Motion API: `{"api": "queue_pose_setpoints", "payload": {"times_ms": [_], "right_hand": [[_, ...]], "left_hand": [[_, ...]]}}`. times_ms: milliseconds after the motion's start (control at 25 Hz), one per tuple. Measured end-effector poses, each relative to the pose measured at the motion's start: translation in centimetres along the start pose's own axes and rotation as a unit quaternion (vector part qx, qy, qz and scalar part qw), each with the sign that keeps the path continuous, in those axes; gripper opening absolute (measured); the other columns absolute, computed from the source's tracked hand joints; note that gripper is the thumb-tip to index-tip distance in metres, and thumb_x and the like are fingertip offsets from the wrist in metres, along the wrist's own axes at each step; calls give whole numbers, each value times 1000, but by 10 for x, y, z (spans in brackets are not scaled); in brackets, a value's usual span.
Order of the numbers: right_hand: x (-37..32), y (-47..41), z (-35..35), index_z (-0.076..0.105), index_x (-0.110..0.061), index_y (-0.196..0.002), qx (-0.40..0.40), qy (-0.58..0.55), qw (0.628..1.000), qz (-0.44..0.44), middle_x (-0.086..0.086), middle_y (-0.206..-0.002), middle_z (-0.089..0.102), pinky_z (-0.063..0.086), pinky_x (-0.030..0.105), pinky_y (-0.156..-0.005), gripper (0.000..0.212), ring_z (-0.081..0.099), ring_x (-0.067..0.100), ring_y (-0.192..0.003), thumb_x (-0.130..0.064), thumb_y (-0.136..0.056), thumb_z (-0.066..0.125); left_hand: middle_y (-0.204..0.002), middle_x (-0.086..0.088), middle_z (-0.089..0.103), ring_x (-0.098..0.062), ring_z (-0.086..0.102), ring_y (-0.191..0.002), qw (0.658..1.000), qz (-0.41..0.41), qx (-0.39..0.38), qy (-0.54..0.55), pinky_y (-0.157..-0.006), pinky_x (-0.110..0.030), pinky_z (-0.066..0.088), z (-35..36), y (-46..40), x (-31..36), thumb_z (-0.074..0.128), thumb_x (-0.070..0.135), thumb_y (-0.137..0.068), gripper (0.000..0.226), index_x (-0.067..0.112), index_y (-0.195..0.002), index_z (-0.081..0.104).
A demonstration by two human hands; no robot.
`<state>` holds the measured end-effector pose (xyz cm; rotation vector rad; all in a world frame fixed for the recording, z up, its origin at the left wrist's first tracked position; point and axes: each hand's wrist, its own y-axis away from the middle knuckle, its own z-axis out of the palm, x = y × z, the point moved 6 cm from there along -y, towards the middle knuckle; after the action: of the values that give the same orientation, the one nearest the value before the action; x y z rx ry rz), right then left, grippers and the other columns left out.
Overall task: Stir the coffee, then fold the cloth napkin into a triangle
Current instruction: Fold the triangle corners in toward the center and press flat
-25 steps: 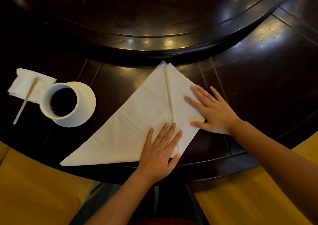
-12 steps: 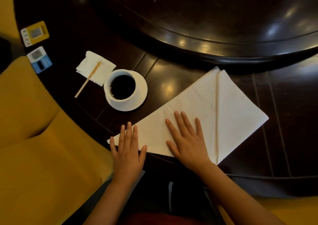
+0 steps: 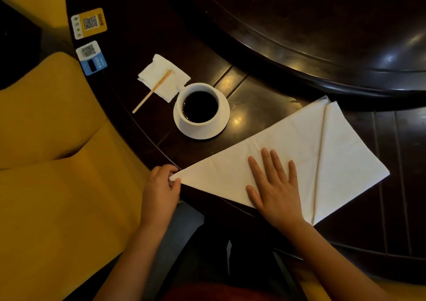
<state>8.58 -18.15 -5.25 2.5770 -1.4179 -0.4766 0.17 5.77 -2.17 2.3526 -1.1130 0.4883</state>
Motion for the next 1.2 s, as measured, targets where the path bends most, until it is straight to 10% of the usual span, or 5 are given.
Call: {"api": "queue_pose_setpoints", "payload": {"times_ms": [160,400,800,1040,1200], "right_hand": [[-8,-2,-11,2,-28,-147,-10,-33,999,18,5,-158,-2,-8,51,-115,68,-10,24,-143,-60,-89,14],[-54,-5,-53,58,-25,-114,27,-342,939,6,-2,-116,64,44,28,-95,38,56,13,-102,-46,-83,55],[5,-2,-88,69,-14,-91,153,-450,874,103,-5,-83,66,48,22,-74,9,59,9,-74,-10,-83,66],[117,-41,-115,68,-12,-90,162,-386,890,182,0,-82,65,46,22,-71,7,58,8,-73,-17,-85,64],[159,-76,-118,67,-12,-98,147,-306,923,183,0,-89,65,48,26,-77,17,59,9,-77,-23,-86,63]], "left_hand": [[-87,3,67,-10,64,-76,969,-122,-29,213,-61,-18,51,-9,-6,-9,65,8,-84,13,18,-92,65],[-79,9,72,-5,68,-76,913,-107,-120,376,-61,-13,51,-4,6,51,65,8,-83,16,23,-85,70],[-90,2,75,-12,69,-90,868,-62,-226,437,-76,-19,54,26,7,123,57,8,-89,17,18,-94,70],[-117,13,62,3,55,-107,948,145,-176,222,-90,-11,42,50,-3,169,53,18,-92,27,23,-117,63],[-145,-5,42,-14,36,-132,925,350,-144,31,-109,-29,24,82,-1,204,42,30,-95,50,13,-142,37]]}}
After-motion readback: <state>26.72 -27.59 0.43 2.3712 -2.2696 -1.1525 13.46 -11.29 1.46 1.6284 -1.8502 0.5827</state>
